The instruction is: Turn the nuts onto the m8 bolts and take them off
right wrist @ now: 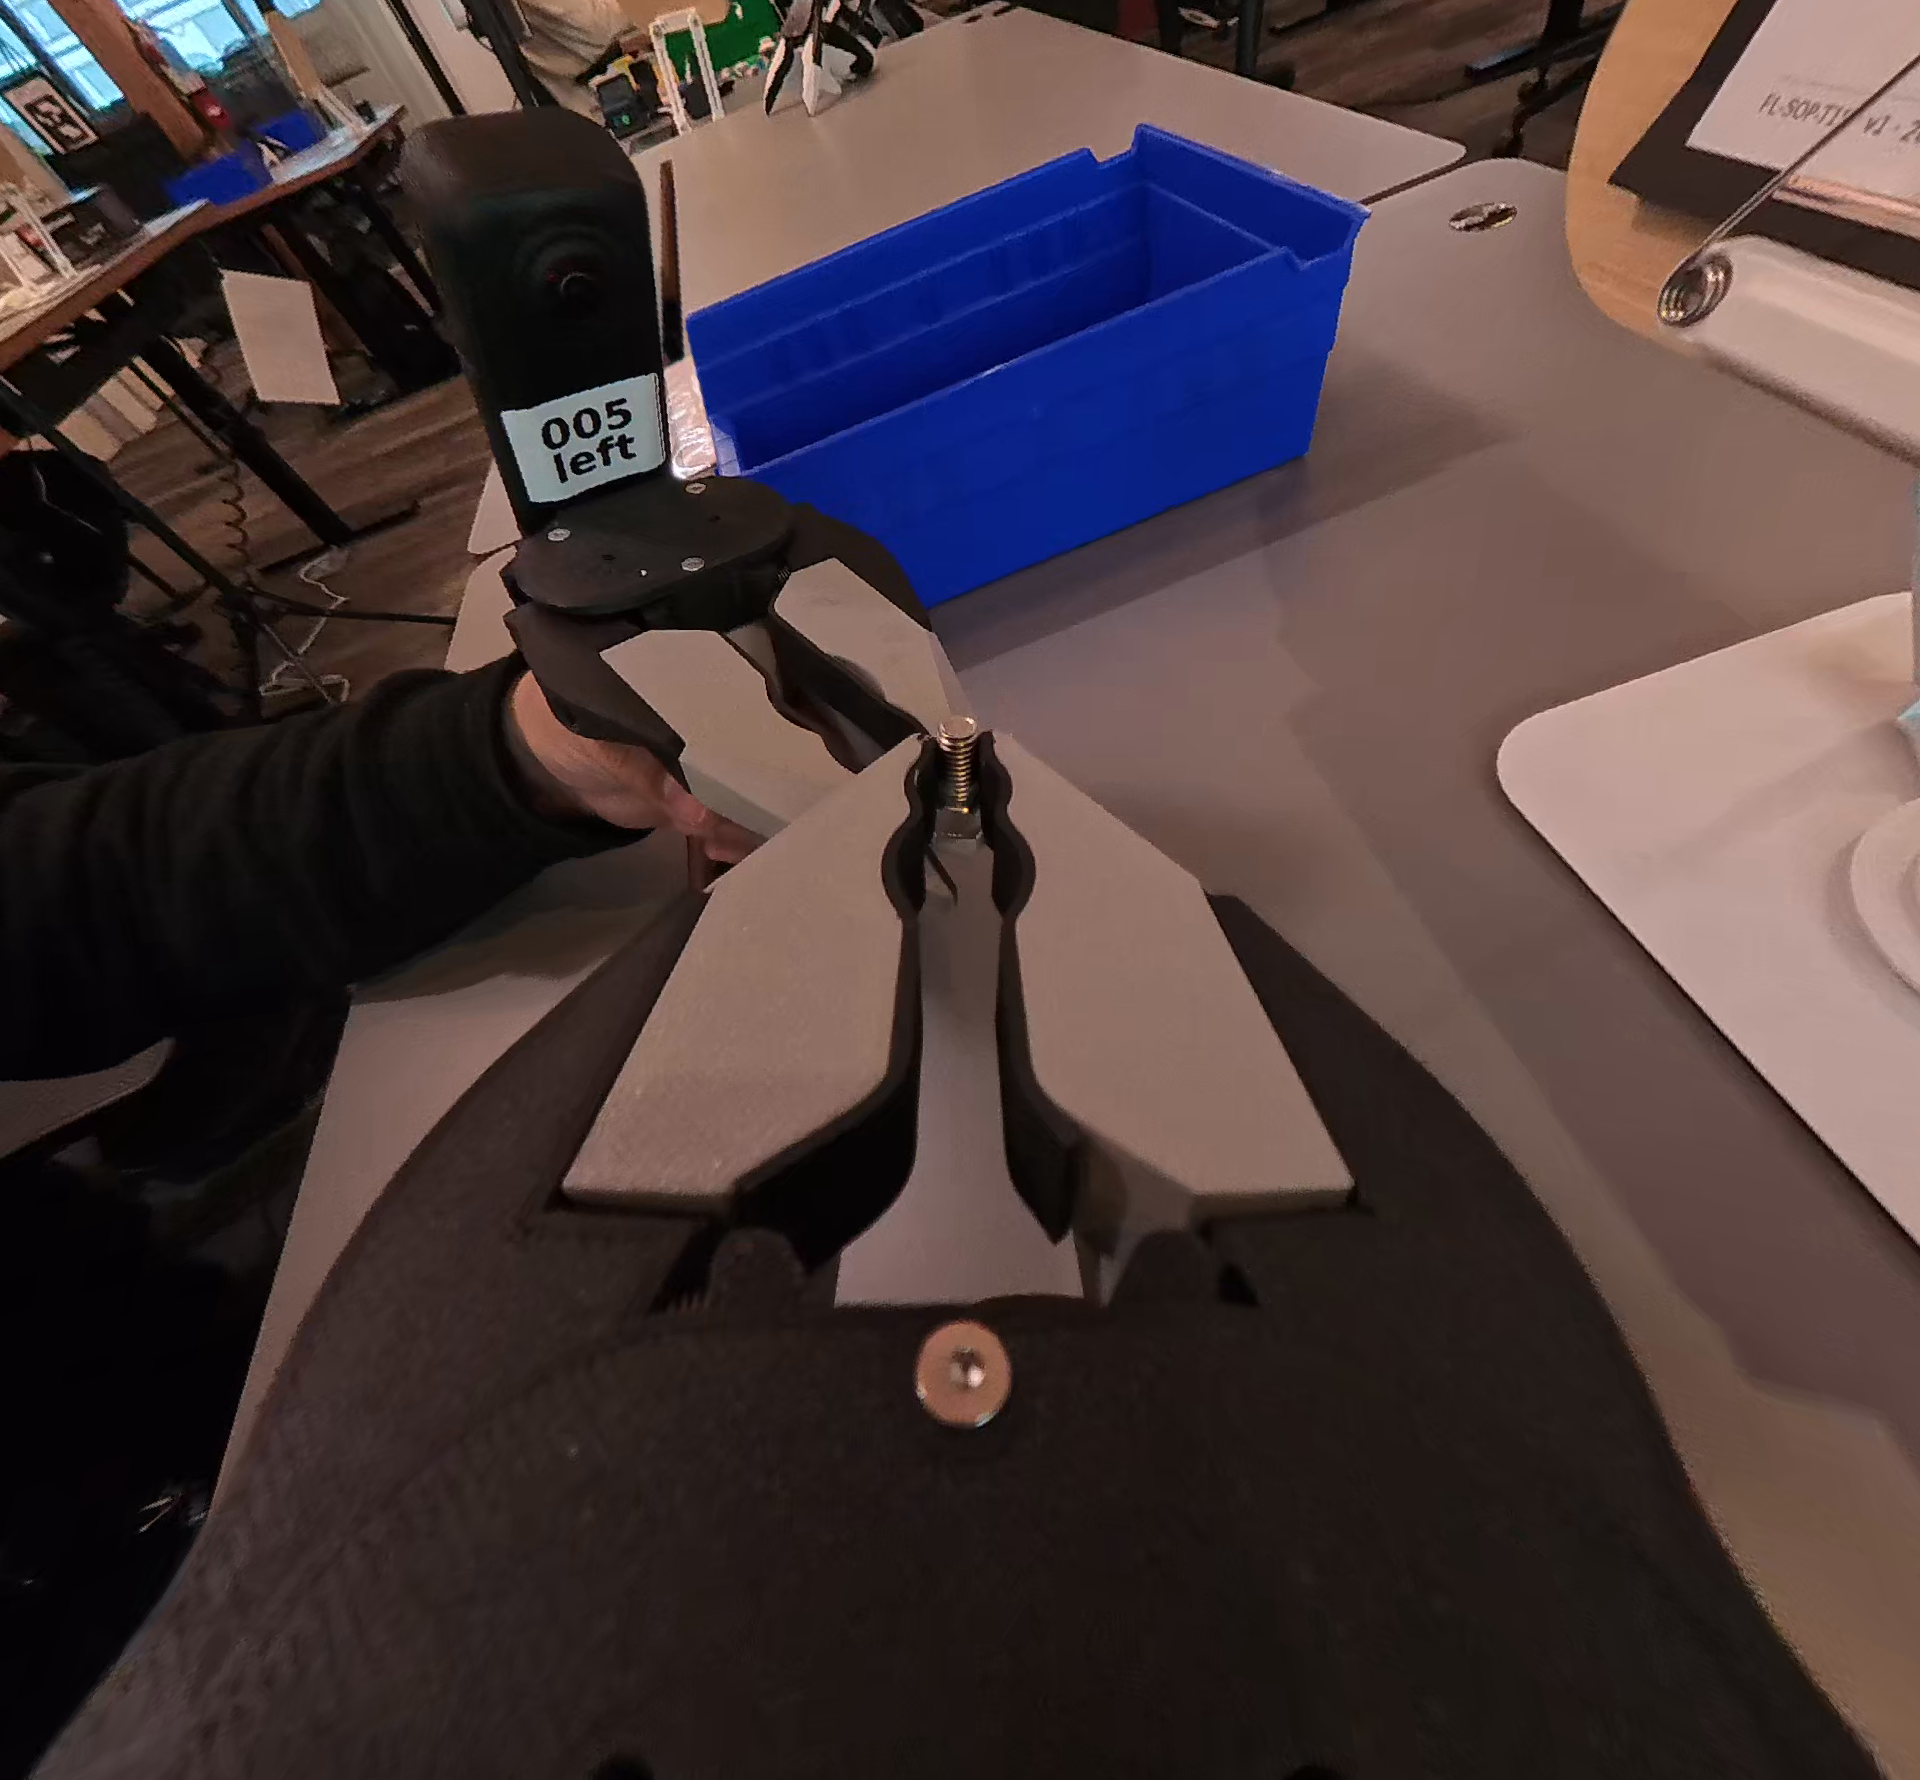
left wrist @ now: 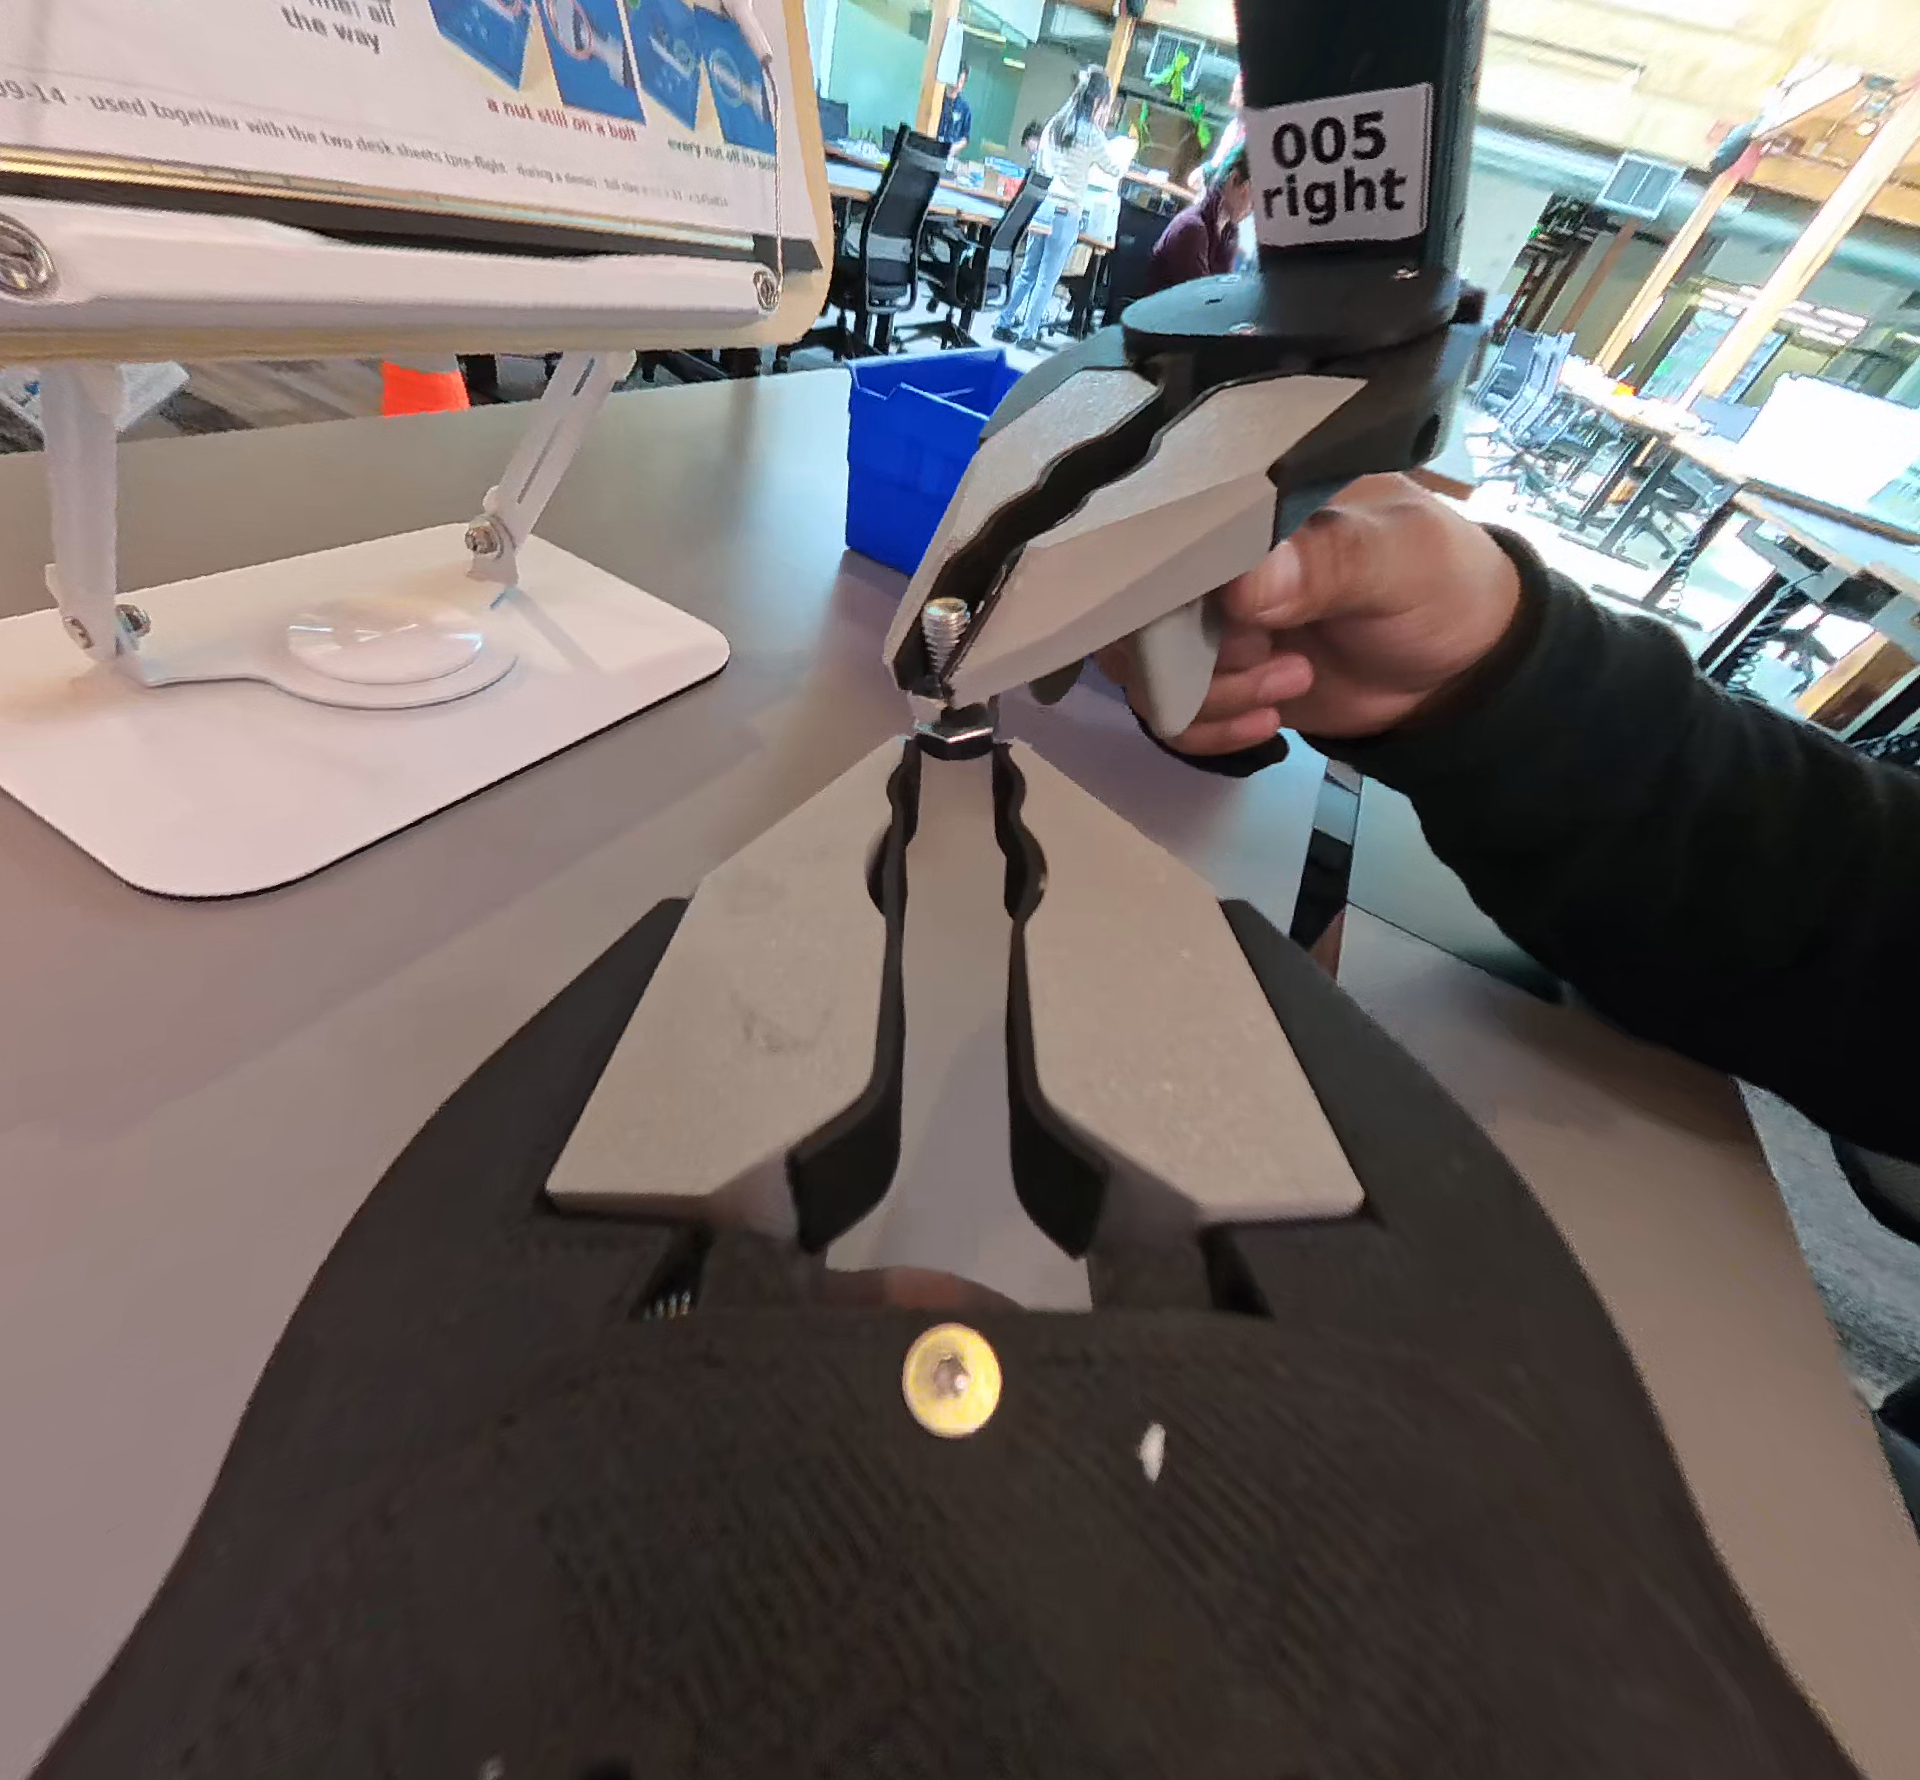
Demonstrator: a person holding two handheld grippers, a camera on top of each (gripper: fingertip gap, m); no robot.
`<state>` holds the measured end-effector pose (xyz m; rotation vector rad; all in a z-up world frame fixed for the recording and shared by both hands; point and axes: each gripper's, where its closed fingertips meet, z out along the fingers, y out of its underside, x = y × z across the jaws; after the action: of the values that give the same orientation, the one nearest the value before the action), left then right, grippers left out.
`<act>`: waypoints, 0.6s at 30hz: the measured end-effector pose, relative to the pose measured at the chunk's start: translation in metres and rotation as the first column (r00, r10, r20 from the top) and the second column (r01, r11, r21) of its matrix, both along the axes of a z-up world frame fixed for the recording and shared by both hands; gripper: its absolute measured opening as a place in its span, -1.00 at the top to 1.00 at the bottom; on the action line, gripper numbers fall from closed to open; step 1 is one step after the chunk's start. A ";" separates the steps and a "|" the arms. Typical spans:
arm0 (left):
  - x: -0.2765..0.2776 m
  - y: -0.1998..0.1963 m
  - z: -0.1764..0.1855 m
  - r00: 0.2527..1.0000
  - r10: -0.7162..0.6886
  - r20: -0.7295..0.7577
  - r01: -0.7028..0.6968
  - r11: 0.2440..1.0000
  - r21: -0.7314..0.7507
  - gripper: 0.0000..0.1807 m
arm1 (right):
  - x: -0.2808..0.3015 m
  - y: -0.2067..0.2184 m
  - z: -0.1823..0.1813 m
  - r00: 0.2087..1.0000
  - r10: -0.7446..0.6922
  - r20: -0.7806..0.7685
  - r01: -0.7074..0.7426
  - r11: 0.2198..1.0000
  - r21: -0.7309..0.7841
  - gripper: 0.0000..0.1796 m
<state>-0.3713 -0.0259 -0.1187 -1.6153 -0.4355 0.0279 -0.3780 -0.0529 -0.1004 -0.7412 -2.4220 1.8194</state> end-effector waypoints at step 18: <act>-0.029 -0.016 -0.067 0.979 0.188 0.082 -0.149 0.925 -0.351 0.84 | -0.032 0.018 -0.078 0.990 -0.138 -0.005 0.134 0.950 0.283 0.95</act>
<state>-0.4001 -0.0417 -0.1862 -1.9248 -0.6883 0.1499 -0.4099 -0.0351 -0.1784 -0.8706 -2.4941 1.3836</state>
